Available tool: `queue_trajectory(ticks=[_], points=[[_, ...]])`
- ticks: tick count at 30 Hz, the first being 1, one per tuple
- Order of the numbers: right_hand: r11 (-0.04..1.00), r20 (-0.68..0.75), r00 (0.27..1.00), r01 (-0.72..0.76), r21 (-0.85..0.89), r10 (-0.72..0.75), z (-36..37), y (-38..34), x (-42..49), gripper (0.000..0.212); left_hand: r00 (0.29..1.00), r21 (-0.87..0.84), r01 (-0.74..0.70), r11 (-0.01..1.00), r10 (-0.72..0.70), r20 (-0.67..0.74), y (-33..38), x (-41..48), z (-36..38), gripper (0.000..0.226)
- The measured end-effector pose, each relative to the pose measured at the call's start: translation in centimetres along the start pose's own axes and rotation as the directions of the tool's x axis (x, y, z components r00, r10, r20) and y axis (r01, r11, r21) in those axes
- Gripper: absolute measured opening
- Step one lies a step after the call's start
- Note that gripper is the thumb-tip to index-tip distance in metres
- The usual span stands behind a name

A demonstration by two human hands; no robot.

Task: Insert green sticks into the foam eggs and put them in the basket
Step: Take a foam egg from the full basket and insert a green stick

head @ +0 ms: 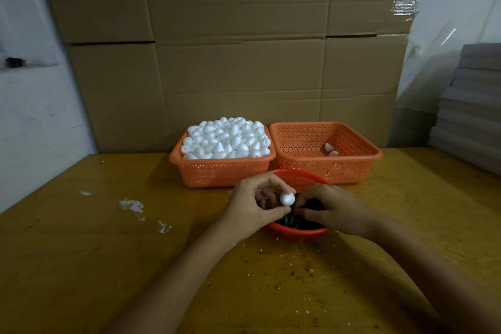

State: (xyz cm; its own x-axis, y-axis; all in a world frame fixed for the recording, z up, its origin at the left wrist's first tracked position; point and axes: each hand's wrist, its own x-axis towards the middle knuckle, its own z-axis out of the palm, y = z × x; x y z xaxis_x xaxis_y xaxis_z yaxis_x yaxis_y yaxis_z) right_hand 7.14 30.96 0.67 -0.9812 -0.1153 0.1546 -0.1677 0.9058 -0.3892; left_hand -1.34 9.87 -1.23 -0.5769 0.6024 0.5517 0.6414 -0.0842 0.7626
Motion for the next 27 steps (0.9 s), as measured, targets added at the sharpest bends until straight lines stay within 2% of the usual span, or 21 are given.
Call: queue_trajectory(ticks=[7,16,24,27], points=[[0.997,-0.070,0.998,0.013,0.074,-0.008,0.41,0.38,0.06,0.007,1.000,0.006,0.005,1.000,-0.005,-0.021,-0.20,-0.07,0.11,0.029],[0.927,-0.223,0.975,0.068,0.368,0.017,0.99,0.84,0.01,0.013,0.998,-0.044,0.053,0.998,-0.055,-0.033,-0.29,-0.19,0.02,0.028],[0.864,-0.217,0.976,0.082,0.498,0.033,0.65,0.74,0.07,0.005,0.997,-0.100,0.049,0.994,-0.054,-0.049,-0.30,-0.12,-0.12,0.027],[0.835,-0.231,0.972,0.102,0.540,0.031,0.46,0.63,0.07,0.009,0.996,-0.136,0.053,0.989,-0.063,-0.069,-0.54,-0.10,-0.14,0.025]])
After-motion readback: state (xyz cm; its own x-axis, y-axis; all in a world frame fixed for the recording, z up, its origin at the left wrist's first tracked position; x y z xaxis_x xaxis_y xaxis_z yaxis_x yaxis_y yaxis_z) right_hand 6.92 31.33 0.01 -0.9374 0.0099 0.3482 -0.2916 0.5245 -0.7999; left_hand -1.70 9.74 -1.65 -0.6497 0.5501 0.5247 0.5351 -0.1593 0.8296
